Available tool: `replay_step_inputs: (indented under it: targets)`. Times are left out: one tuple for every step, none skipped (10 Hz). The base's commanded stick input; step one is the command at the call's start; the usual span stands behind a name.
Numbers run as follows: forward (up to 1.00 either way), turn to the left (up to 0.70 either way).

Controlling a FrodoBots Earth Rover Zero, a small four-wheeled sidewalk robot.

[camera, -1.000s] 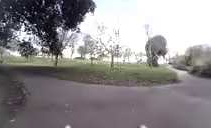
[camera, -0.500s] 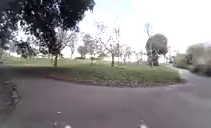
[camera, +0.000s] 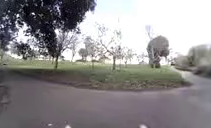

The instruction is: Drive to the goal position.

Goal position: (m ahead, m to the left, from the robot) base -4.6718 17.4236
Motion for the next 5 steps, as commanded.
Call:
replay_step_inputs:
  targets:
    - [0.70,0.36]
    - [0.70,0.36]
    - [0.70,0.36]
    - [0.70,0.36]
    - [0.70,0.36]
